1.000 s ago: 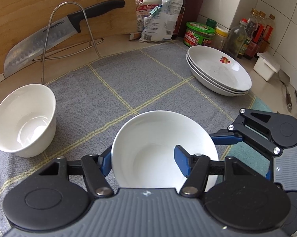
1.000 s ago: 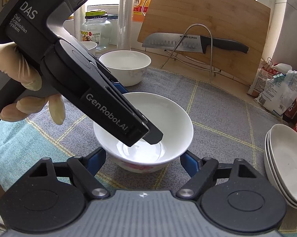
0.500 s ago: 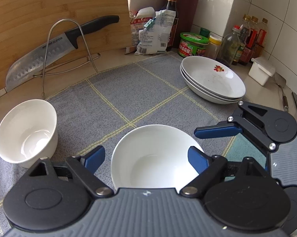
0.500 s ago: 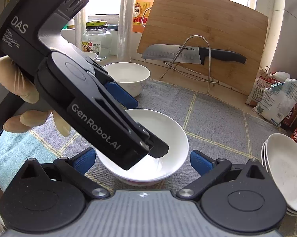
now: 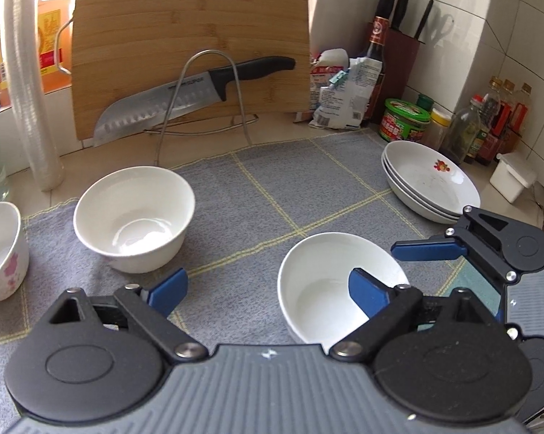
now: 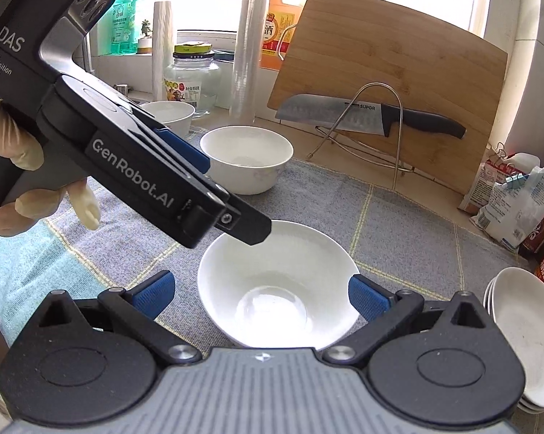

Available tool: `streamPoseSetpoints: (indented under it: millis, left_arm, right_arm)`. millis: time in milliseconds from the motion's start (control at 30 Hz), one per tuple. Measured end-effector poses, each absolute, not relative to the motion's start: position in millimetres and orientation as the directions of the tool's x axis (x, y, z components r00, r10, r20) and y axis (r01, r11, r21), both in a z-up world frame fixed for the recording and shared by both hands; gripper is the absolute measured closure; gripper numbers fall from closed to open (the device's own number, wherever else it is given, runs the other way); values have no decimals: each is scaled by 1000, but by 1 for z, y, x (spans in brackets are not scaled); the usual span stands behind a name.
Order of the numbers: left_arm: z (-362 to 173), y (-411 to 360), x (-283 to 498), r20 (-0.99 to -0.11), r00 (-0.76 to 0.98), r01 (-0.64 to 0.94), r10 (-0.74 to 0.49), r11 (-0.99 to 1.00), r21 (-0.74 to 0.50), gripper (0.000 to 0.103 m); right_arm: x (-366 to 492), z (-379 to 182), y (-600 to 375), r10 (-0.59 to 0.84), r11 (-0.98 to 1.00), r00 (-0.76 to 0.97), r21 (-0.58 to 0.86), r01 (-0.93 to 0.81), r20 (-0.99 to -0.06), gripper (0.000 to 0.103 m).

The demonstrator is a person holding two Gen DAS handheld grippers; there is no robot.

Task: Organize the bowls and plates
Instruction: 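Lower the bowl onto the mat and open both tools, then move both tools to the plain white bowl by the cutting board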

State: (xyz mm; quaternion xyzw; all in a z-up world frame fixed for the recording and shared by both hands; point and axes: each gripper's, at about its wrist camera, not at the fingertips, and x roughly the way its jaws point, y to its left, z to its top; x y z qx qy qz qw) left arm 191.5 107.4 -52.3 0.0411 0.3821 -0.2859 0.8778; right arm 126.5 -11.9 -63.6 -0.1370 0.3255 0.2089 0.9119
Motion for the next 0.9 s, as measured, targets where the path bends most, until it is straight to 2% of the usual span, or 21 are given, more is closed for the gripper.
streamPoseSetpoints:
  millis: [267,667,900]
  left_arm:
    - [-54,144,206,-700,590,462,-402,880,-115,8]
    - [-57,168,266,-713,609,443,-347,894,-57,8]
    - [-68,166,300,-728,598,448,-336,893,-44,8]
  right_arm:
    - [146,-60,2,316,864,696,-106,-492,-645,0]
    - [200,-57,38,328,829,681,-146,-540,-655,0]
    - [241,-66,52,302,837,651,-133,-531,-696,0]
